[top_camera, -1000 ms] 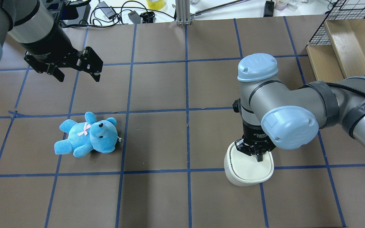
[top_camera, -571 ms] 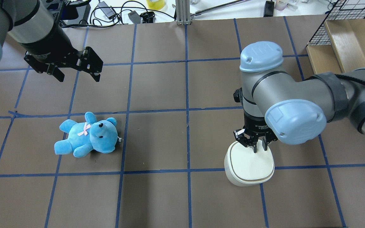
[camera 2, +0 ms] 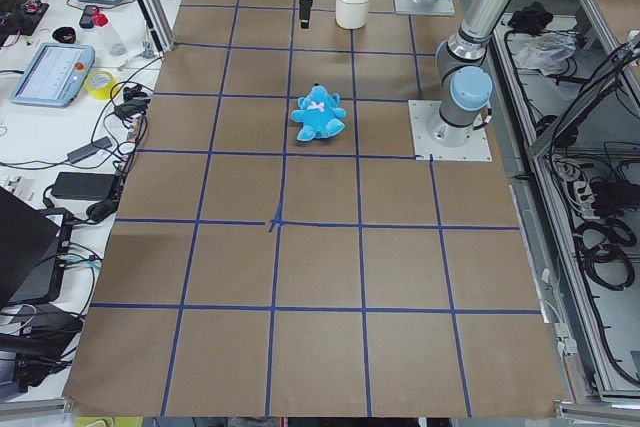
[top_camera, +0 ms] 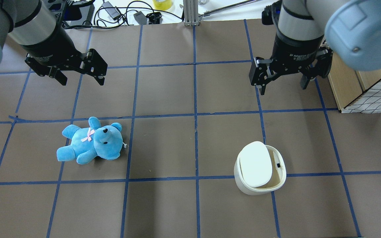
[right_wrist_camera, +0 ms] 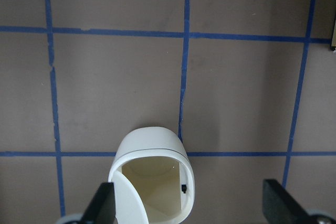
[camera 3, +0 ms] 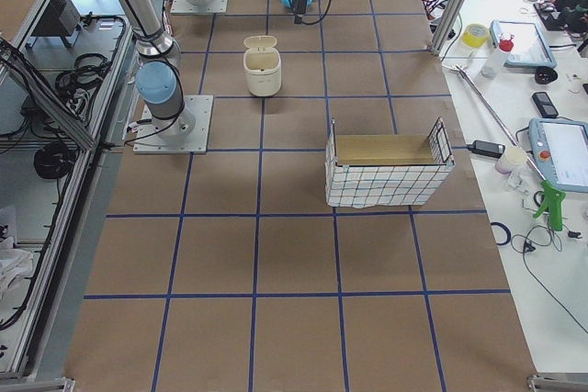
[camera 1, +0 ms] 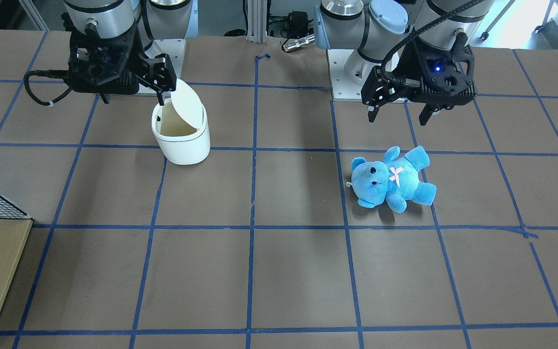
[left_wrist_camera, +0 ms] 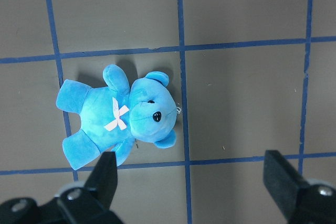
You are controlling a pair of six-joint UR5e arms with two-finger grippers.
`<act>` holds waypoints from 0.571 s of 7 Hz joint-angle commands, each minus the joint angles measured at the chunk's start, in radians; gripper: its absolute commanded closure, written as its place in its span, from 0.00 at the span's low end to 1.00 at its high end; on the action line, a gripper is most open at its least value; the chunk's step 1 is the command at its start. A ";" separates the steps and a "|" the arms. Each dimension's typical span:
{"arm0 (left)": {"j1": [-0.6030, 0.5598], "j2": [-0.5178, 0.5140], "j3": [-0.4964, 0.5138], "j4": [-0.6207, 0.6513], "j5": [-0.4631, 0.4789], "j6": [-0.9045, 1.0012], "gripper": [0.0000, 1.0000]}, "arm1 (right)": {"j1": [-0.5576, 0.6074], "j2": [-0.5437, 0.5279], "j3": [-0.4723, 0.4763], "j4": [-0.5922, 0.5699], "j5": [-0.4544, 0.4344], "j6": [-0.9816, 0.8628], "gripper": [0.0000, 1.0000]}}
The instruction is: Open trash can with right arm
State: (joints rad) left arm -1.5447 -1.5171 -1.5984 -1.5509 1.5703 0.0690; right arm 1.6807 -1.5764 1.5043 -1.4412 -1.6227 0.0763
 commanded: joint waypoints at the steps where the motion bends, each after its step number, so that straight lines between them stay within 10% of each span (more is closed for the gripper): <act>1: 0.000 0.000 0.000 0.000 -0.001 0.000 0.00 | -0.013 0.003 -0.044 -0.036 0.050 0.003 0.00; 4: 0.000 0.000 0.000 0.000 -0.001 0.000 0.00 | -0.015 0.004 -0.039 -0.091 0.060 -0.009 0.00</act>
State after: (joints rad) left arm -1.5447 -1.5171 -1.5984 -1.5508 1.5693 0.0690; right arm 1.6664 -1.5735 1.4630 -1.4919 -1.5651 0.0703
